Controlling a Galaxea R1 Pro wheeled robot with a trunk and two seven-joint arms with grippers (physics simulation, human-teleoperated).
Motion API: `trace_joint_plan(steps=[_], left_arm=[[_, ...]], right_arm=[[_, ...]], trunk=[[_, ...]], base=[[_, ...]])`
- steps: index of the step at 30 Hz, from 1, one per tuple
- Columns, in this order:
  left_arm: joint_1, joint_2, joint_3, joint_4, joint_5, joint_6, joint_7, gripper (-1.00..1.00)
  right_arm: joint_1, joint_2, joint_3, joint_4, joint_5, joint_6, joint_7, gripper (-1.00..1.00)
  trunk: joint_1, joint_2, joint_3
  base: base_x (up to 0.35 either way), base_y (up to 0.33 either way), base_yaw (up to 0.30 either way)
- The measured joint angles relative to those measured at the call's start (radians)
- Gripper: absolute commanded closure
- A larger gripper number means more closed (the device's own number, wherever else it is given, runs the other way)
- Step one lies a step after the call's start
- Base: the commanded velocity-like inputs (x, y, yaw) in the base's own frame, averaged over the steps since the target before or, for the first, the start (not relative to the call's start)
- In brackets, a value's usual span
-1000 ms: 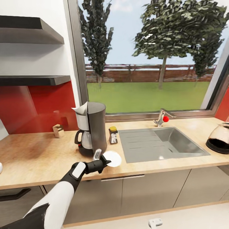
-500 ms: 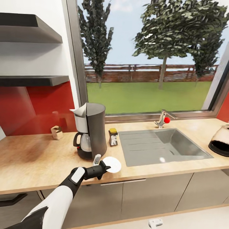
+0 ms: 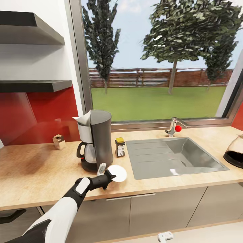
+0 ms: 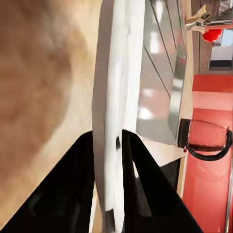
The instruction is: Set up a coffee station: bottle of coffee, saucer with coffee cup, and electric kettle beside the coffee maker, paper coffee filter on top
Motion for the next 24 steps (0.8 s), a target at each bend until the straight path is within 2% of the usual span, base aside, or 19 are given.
trace_joint_plan(steps=[1,13,24], left_arm=[[0.000,0.002,0.000,0.000,0.000,-0.007,0.001,-1.00],[0.000,0.003,0.000,0.000,0.000,-0.013,0.002,-1.00],[0.000,0.003,0.000,0.000,0.000,-0.011,0.000,-1.00]], right_arm=[[0.000,0.000,0.000,0.000,0.000,0.000,0.000,-1.00],[0.000,0.000,0.000,0.001,0.000,0.000,-0.001,-1.00],[0.000,0.000,0.000,0.000,0.000,0.000,0.000,-1.00]], trunk=[[0.000,0.000,0.000],[0.000,0.000,0.000],[0.001,0.000,0.000]], base=[[0.000,0.000,0.000],[-0.005,0.002,0.000],[-0.263,0.151,0.000]])
